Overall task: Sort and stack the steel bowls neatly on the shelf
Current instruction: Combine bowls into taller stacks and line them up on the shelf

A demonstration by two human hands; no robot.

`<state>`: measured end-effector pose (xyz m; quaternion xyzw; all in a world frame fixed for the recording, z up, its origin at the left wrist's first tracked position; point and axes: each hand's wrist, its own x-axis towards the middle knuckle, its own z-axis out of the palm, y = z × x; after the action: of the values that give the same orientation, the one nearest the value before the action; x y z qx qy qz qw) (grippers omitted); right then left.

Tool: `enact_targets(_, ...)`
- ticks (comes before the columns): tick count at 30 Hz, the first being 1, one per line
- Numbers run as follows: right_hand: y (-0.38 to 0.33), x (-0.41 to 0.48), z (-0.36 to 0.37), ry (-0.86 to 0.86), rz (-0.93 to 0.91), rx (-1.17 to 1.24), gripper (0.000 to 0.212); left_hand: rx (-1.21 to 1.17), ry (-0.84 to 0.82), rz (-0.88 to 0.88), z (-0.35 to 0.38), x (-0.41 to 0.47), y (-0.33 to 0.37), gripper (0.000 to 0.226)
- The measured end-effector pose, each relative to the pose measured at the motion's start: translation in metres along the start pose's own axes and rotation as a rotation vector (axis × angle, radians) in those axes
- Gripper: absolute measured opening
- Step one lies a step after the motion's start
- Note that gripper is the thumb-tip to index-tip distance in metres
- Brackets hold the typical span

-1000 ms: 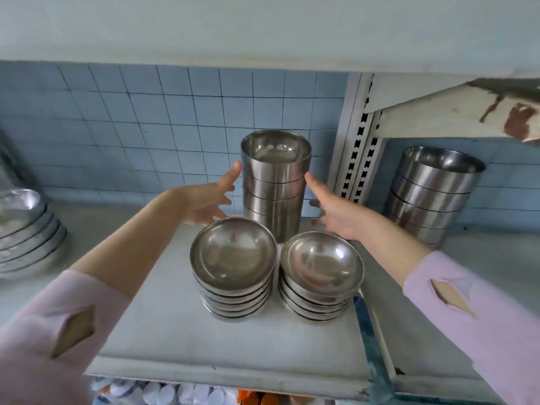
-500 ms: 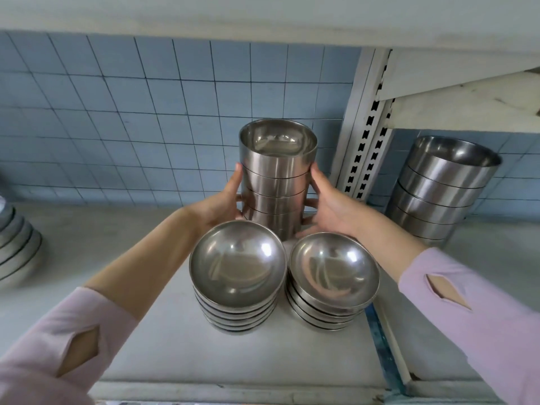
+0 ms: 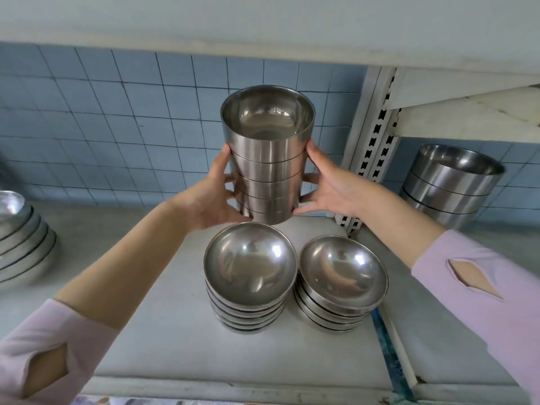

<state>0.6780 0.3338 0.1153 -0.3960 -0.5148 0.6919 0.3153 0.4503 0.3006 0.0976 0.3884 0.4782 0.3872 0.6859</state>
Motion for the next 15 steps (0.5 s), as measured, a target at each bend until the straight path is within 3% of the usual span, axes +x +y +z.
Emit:
enact_targets(3, -0.010, -0.004, 0.018, -0.065, -0.023, -0.059, 0.057, -0.008, -0.021, 0.069, -0.012, -0.020, 0.001, 0.104)
enact_targets(11, -0.027, -0.016, 0.080, -0.266, -0.083, -0.225, 0.046, -0.052, 0.111, 0.253, -0.037, -0.088, -0.017, 0.095)
enact_targets(15, -0.035, -0.018, 0.111, -0.309, -0.082, -0.307, 0.020, -0.137, 0.250, 0.341, -0.047, -0.122, -0.031, 0.094)
